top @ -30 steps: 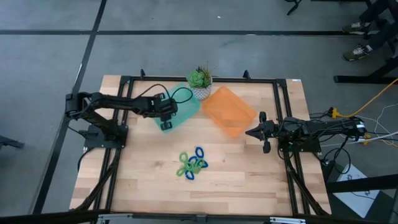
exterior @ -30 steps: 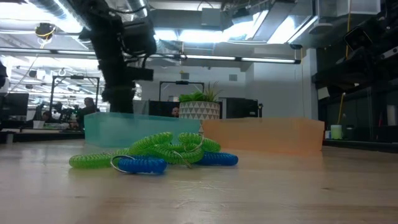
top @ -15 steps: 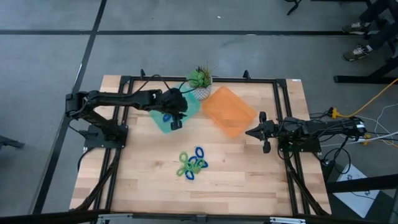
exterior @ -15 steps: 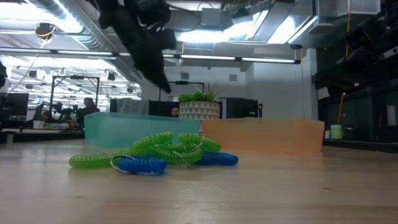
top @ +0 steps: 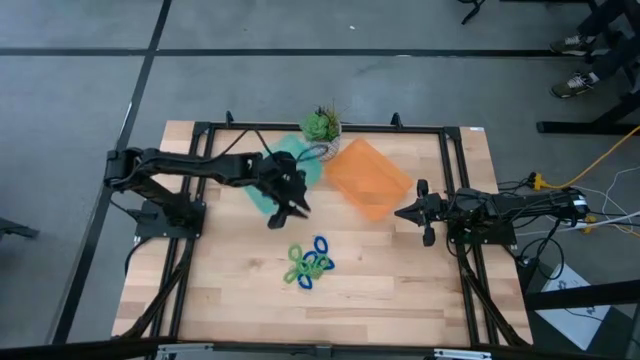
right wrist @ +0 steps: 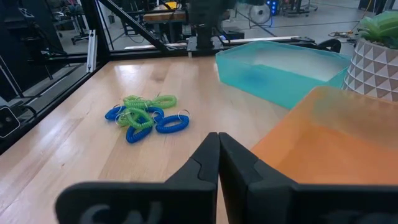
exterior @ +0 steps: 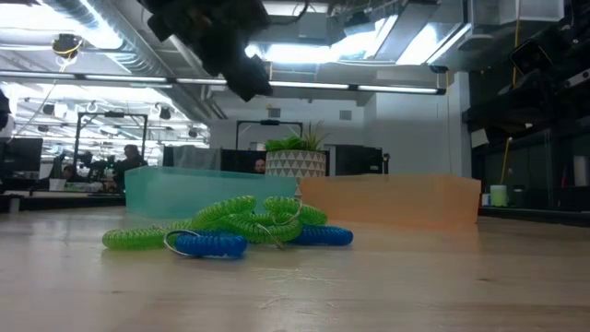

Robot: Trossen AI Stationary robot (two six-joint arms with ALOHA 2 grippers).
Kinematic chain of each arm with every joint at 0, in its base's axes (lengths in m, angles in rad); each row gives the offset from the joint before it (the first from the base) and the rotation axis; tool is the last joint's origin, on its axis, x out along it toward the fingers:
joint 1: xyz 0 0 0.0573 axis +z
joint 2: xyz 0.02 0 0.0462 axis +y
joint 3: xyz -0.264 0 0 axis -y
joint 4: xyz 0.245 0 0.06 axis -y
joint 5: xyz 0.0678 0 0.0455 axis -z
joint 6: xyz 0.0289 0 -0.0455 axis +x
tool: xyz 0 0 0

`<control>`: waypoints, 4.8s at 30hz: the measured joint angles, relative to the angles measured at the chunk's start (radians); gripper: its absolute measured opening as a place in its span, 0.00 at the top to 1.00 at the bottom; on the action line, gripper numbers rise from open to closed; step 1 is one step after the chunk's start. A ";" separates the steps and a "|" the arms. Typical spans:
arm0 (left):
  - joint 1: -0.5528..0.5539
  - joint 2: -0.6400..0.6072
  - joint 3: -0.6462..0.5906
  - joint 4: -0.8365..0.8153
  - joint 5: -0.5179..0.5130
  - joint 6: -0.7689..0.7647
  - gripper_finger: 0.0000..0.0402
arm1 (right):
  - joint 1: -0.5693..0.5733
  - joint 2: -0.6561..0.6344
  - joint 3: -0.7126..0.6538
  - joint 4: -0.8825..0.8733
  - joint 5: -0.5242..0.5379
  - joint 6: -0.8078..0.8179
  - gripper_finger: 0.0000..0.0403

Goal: Sort spring keychains
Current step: Put the green spring keychain into the orange bin

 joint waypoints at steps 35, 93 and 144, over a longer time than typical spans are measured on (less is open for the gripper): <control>-0.413 0.117 -0.017 -0.202 -0.457 -0.143 0.56 | 0.000 0.000 0.000 0.000 0.000 0.000 0.98; -0.336 0.349 -0.015 -0.097 -0.484 -0.173 0.92 | 0.000 0.000 0.000 0.000 0.000 0.000 0.98; -0.225 0.351 0.231 0.010 -1.032 0.341 0.95 | 0.000 0.000 0.000 0.000 0.000 0.000 0.98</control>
